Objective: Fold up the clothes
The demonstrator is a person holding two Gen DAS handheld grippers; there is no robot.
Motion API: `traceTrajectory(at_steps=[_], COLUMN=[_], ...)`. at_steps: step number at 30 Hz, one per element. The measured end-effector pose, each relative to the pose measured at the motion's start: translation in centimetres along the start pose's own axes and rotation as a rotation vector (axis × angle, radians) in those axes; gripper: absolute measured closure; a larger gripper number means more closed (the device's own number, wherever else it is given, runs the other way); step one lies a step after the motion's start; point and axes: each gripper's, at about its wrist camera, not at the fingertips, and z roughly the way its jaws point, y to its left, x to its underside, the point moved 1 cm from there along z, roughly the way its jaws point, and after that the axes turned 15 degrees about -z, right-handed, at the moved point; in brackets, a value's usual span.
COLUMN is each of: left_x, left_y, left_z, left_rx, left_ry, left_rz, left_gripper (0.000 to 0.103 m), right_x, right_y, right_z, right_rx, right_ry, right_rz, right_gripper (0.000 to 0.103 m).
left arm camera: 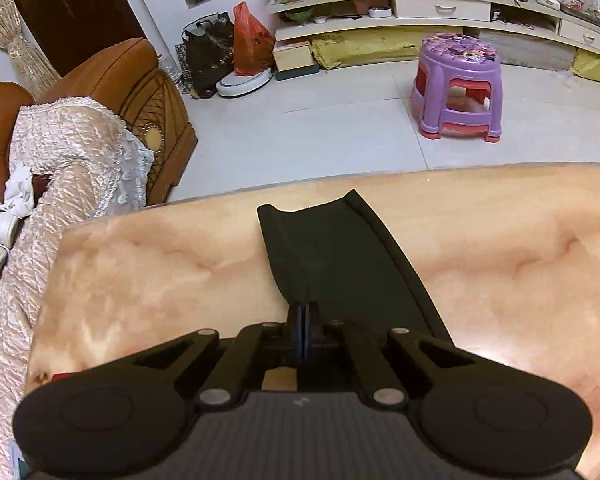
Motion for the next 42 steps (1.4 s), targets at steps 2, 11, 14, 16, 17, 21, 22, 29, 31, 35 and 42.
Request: traceTrajectory(at_steps=[2, 11, 14, 16, 17, 21, 22, 29, 31, 35, 42], left_x=[0.0, 6.9, 13.8, 19.9, 22.9, 32.9, 34.5, 38.6, 38.6, 39.6, 45.9], left_y=[0.5, 2.6, 2.7, 2.2, 1.9, 0.9, 0.7, 2.5, 3.5, 4.7, 9.1], left_z=[-0.2, -10.5, -16.4, -20.0, -21.7, -24.6, -24.6, -24.6, -24.6, -25.0, -33.0], left_rx=[-0.015, 0.266, 0.479, 0.593, 0.649, 0.719, 0.7, 0.574, 0.529, 0.468, 0.576], left_ry=[0.009, -0.029, 0.044, 0.119, 0.157, 0.296, 0.308, 0.219, 0.179, 0.092, -0.059], left_rz=[-0.019, 0.087, 0.188, 0.271, 0.314, 0.387, 0.393, 0.358, 0.338, 0.35, 0.257], left_gripper=[0.092, 0.073, 0.063, 0.063, 0.063, 0.063, 0.063, 0.066, 0.074, 0.071, 0.041], right_x=[0.2, 0.4, -0.1, -0.7, -1.1, -2.1, -2.3, -0.9, -0.3, 1.3, 3.6], right_y=[0.2, 0.0, -0.3, -0.6, -0.9, -2.1, -2.3, -3.8, -3.6, -3.7, -3.9], right_z=[0.1, -0.8, -1.6, -1.8, -1.9, -2.0, -1.8, -1.5, -1.3, -1.5, -3.0], right_rx=[0.0, 0.007, 0.028, 0.045, 0.056, 0.088, 0.094, 0.147, 0.177, 0.209, 0.178], right_ry=[0.008, -0.017, -0.047, -0.072, -0.086, -0.116, -0.112, -0.093, -0.097, -0.14, -0.298], right_rz=[-0.013, -0.049, -0.085, -0.102, -0.107, -0.125, -0.136, -0.198, -0.228, -0.288, -0.351], right_gripper=[0.073, 0.073, 0.073, 0.073, 0.073, 0.073, 0.073, 0.074, 0.074, 0.074, 0.073])
